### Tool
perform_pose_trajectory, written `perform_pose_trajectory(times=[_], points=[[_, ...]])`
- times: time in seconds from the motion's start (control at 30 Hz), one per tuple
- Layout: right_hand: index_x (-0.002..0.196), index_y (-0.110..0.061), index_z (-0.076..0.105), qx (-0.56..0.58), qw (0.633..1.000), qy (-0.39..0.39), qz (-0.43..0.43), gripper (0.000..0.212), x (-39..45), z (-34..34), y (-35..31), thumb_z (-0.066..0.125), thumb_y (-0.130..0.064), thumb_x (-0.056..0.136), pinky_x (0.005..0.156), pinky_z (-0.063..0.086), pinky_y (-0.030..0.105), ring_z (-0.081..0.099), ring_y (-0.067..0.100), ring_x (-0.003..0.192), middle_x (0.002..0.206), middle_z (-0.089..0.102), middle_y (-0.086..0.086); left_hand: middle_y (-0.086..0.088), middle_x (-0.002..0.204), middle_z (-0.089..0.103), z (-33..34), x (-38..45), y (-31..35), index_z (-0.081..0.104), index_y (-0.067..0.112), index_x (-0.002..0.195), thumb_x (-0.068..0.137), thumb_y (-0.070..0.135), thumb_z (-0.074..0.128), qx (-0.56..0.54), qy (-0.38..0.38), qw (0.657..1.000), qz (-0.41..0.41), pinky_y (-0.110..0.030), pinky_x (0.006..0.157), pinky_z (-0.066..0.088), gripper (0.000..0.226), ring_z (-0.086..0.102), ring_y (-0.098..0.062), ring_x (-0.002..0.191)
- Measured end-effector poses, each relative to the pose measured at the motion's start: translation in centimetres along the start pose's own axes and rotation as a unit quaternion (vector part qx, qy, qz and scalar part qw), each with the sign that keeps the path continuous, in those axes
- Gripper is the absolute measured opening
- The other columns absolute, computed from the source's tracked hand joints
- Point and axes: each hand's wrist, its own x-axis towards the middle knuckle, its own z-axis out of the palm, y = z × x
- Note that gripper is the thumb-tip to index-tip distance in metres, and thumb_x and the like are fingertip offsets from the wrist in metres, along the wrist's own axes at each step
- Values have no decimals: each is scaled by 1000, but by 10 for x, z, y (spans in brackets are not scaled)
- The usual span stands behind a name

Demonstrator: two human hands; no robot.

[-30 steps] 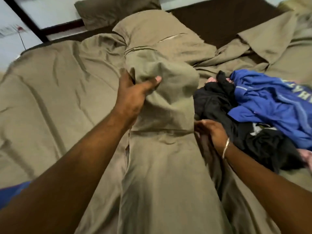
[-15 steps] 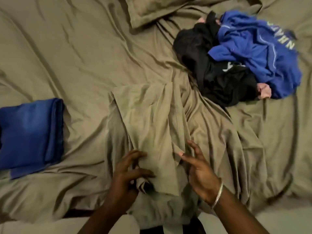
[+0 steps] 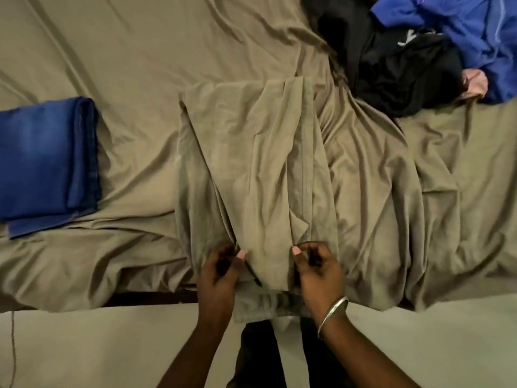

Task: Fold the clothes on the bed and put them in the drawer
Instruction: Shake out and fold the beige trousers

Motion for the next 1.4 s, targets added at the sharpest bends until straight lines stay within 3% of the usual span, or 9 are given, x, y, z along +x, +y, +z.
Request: perform_pose_trajectory(times=[0.33, 0.47, 0.63, 0.8, 0.9, 1.0, 1.07, 1.2, 1.4], points=[[89, -27, 60, -172, 972, 81, -137, 34, 2, 24, -25, 83, -46, 73, 65, 37, 3, 55, 2, 71, 82, 55, -12, 12, 88, 72, 11, 14, 3, 71, 26, 98, 85, 15, 75, 49, 79, 995, 46, -8, 77, 49, 18, 65, 5, 85], [70, -29, 51, -170, 979, 64, -95, 27, -15, 29, -17, 68, -38, 88, 59, 43, 29, 57, 18, 61, 57, 54, -8, 16, 92, 73, 9, 15, 2, 72, 26, 101, 91, 15, 68, 35, 57, 997, 31, -20, 86, 53, 16, 65, 6, 90], [109, -30, 66, 370, 924, 51, 75, 20, -43, 17, -52, 61, -17, 94, 85, 51, 19, 63, -4, 94, 112, 67, -16, 3, 78, 71, 6, 14, 10, 68, 25, 95, 86, 5, 70, -8, 69, 997, 15, -26, 68, 54, 22, 66, -5, 73], [108, -5, 69, 571, 758, -257, 180, 22, -32, -3, -48, 54, -16, 96, 54, 50, 23, 63, 16, 55, 76, 69, 11, 5, 94, 76, 17, 17, 23, 73, 21, 105, 91, 22, 69, -24, -9, 999, -19, -31, 86, 55, 15, 69, -7, 92], [119, -1, 60, 498, 829, -194, 165, 53, -30, -13, -24, 12, -14, 103, 70, 45, 22, 48, 12, 63, 73, 50, 4, 3, 94, 77, 27, 18, 44, 73, 20, 100, 99, 21, 53, -209, -73, 967, -122, -24, 76, 56, 20, 71, -11, 90], [77, 2, 70, 499, 776, -290, 255, 19, -29, -4, -46, 59, -7, 89, 36, 40, 18, 41, 11, 31, 45, 47, 3, -9, 118, 72, 28, 21, 56, 67, 13, 121, 90, 30, 53, -393, -171, 866, -258, -38, 98, 50, 38, 66, -24, 113], [60, 3, 68, 395, 857, -198, 264, 32, -36, -3, -46, 67, -18, 83, 23, 24, 14, 31, 9, 20, 41, 50, 10, -12, 126, 68, 27, 23, 52, 64, 14, 128, 83, 31, 57, -426, -191, 839, -279, -47, 106, 44, 49, 61, -29, 120], [80, 21, 51, 183, 979, -48, 82, 81, -41, 7, -26, 69, -58, 80, 49, 43, 33, 47, 44, 43, 64, 52, 38, -19, 127, 65, 25, 21, 39, 61, 9, 130, 82, 21, 60, -379, -161, 879, -239, -47, 96, 53, 51, 61, -35, 120], [58, -5, 48, 141, 985, 57, -77, 55, -49, -6, -17, 60, -51, 87, 53, 36, 25, 40, 14, 55, 56, 41, 7, -13, 120, 70, 4, 19, 21, 67, 3, 120, 76, 14, 69, -319, -90, 926, -184, -42, 99, 50, 45, 67, -26, 112]])
